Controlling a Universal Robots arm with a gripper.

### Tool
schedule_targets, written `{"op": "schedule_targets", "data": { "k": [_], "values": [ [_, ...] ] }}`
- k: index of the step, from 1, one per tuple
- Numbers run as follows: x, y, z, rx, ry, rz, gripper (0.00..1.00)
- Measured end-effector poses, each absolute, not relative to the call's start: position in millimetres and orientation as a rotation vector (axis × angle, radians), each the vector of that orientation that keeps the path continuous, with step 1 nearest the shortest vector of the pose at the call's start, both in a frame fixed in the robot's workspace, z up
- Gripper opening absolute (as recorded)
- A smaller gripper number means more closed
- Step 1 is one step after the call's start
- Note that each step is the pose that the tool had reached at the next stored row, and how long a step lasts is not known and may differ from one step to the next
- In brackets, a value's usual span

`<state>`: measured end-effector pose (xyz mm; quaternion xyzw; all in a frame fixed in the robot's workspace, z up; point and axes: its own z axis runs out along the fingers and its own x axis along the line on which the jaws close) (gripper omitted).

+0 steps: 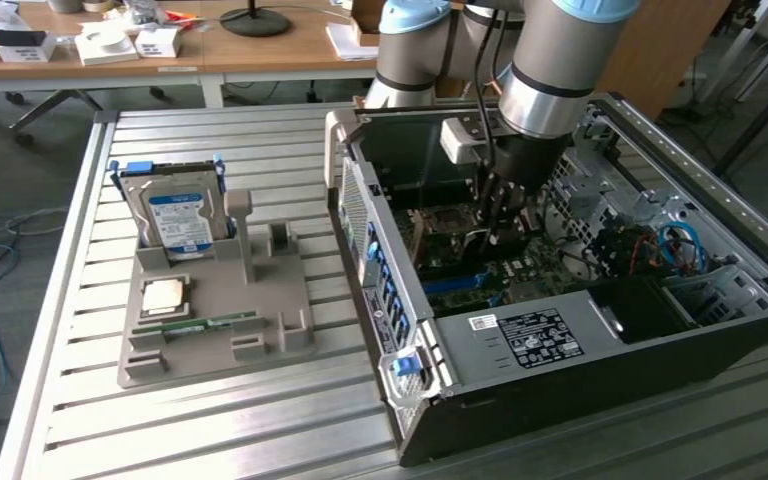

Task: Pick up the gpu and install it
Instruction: 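Insert the gpu into the slot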

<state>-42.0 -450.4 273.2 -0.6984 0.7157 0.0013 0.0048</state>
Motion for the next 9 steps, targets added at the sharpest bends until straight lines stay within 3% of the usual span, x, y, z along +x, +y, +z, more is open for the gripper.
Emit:
{"op": "schedule_targets", "data": {
  "k": [9],
  "values": [
    [-44.2,-454.6,273.1,-2.187,2.242,0.004,0.26]
  ]
}}
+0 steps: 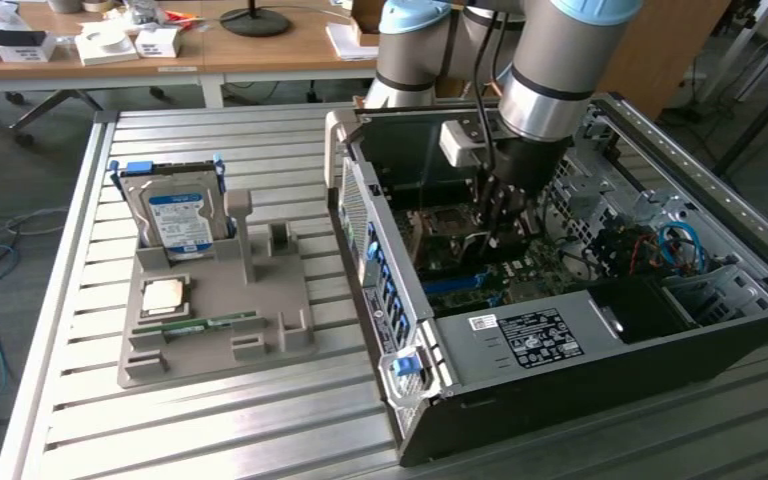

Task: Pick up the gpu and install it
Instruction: 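Insert the gpu into the slot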

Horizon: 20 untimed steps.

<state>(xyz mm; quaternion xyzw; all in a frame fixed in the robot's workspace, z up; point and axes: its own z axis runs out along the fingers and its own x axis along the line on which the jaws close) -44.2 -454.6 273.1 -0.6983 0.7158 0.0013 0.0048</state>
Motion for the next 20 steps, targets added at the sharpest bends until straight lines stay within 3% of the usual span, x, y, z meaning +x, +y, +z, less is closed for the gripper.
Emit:
{"op": "schedule_targets", "data": {
  "k": [20],
  "values": [
    [-53,-456,263,-2.187,2.242,0.004,0.26]
  ]
}}
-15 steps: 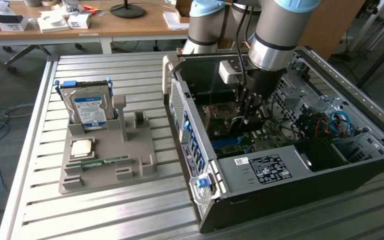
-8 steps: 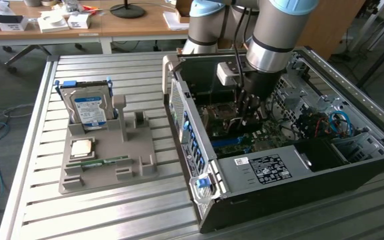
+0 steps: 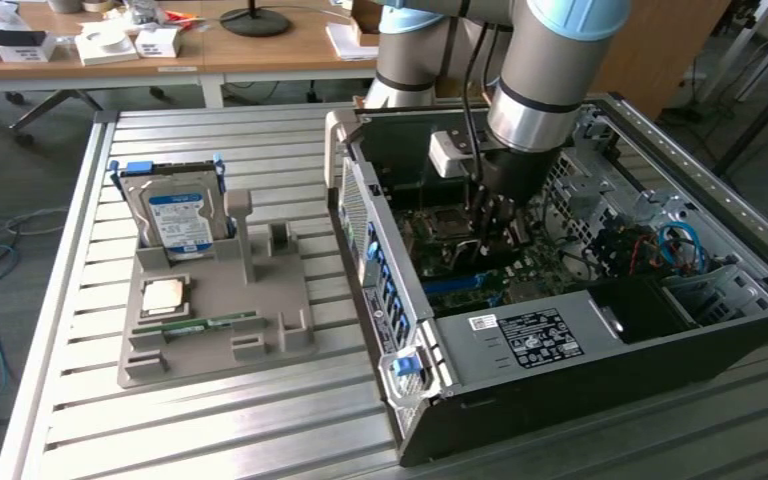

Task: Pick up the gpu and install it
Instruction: 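Insert the gpu into the slot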

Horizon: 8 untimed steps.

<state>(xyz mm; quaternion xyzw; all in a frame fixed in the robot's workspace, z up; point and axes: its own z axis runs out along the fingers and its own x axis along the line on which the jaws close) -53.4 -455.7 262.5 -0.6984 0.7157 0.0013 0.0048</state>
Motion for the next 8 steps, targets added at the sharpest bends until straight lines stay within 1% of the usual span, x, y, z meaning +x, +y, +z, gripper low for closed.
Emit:
{"op": "schedule_targets", "data": {
  "k": [8],
  "values": [
    [-53.5,-455.7,258.3,-2.187,2.242,0.004,0.26]
  ]
}}
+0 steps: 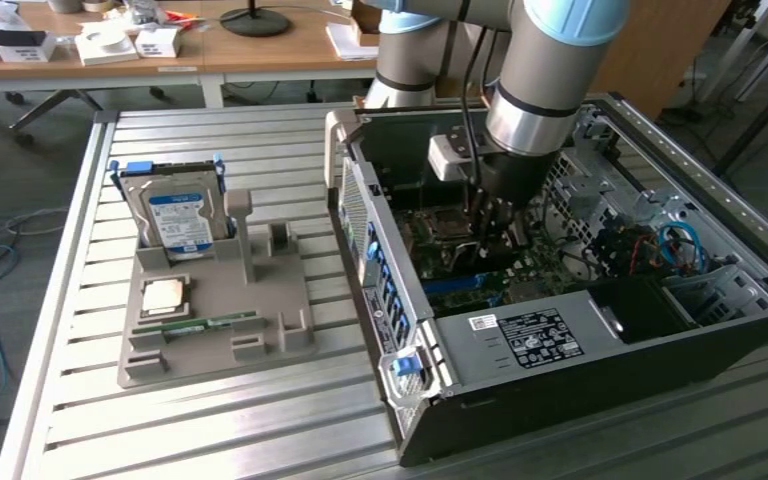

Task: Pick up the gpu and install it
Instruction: 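Insert the gpu into the slot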

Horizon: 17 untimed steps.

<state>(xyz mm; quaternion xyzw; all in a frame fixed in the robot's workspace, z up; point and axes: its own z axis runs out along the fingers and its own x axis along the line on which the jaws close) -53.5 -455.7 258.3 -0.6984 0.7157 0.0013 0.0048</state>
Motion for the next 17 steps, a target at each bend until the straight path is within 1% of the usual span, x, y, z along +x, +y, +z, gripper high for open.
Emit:
{"op": "schedule_targets", "data": {
  "k": [17],
  "values": [
    [-58.9,-457.6,257.0,-2.188,2.241,0.004,0.26]
  ]
}}
